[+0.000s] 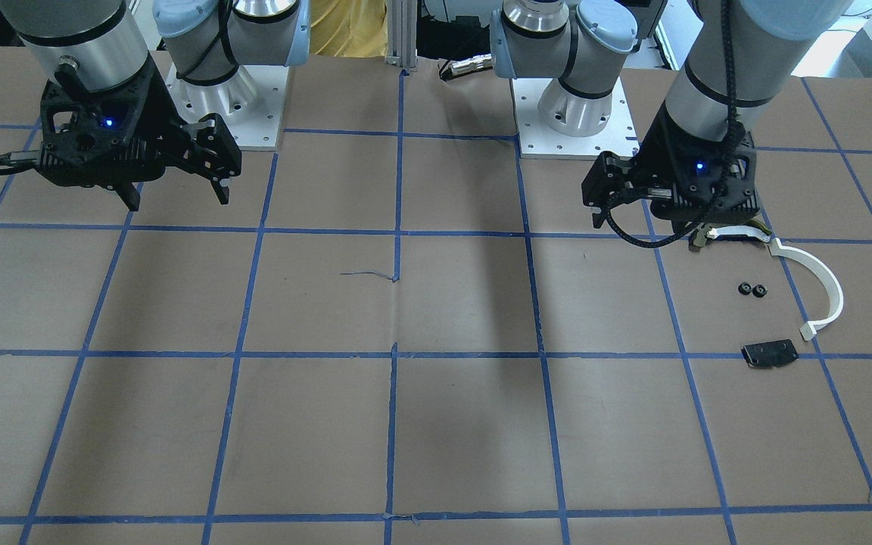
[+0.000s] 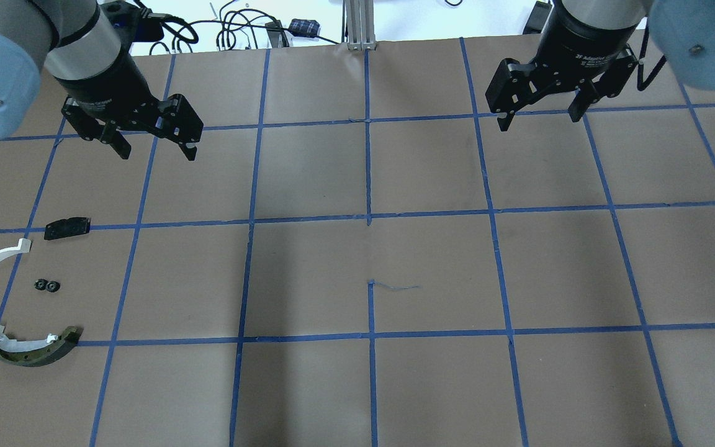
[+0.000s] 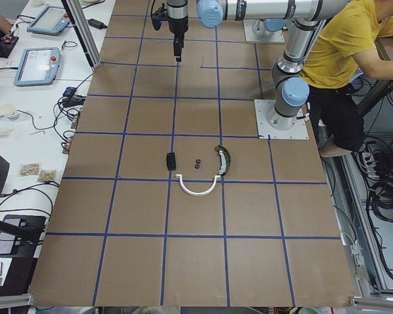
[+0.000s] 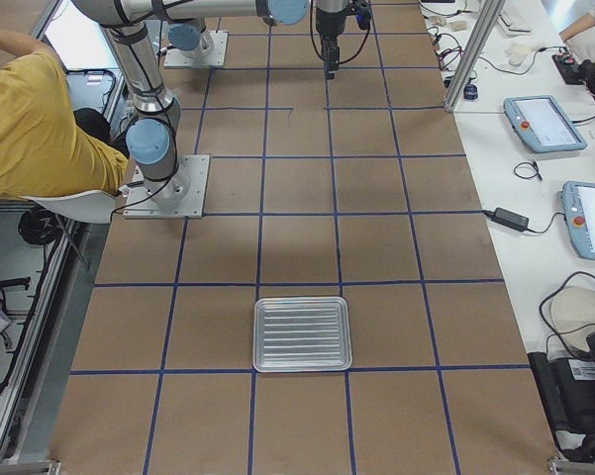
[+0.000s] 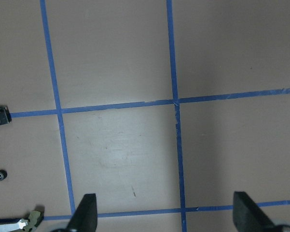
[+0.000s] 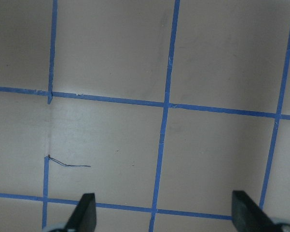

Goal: Place bearing gear from tray to pile

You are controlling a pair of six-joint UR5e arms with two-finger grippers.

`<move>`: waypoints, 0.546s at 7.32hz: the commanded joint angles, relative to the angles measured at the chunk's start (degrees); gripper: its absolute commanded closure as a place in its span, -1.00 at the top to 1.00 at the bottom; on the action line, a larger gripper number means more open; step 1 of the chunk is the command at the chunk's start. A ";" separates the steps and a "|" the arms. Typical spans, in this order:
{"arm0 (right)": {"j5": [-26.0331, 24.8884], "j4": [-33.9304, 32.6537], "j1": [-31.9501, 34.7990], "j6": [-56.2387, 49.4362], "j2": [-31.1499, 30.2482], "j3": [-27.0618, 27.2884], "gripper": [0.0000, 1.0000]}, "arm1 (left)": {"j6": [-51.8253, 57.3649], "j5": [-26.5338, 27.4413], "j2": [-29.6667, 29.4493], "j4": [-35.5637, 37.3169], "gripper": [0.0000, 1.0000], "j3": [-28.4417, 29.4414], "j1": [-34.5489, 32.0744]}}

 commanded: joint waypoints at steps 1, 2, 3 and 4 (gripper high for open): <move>0.19 0.03 0.01 0.05 0.00 0.09 1.00 | -0.16 -2.30 3.59 0.09 1.00 -2.42 -0.44; 0.28 0.03 0.01 0.05 0.00 0.00 1.00 | 0.98 -2.13 4.47 -0.43 1.00 -2.34 0.44; 0.37 -0.06 0.01 0.05 0.09 0.00 1.00 | 1.25 -1.69 5.26 -1.74 1.00 -2.43 0.53; 0.46 0.03 0.01 0.22 0.00 0.00 1.00 | 1.43 -1.51 5.62 -2.02 1.00 -2.51 0.53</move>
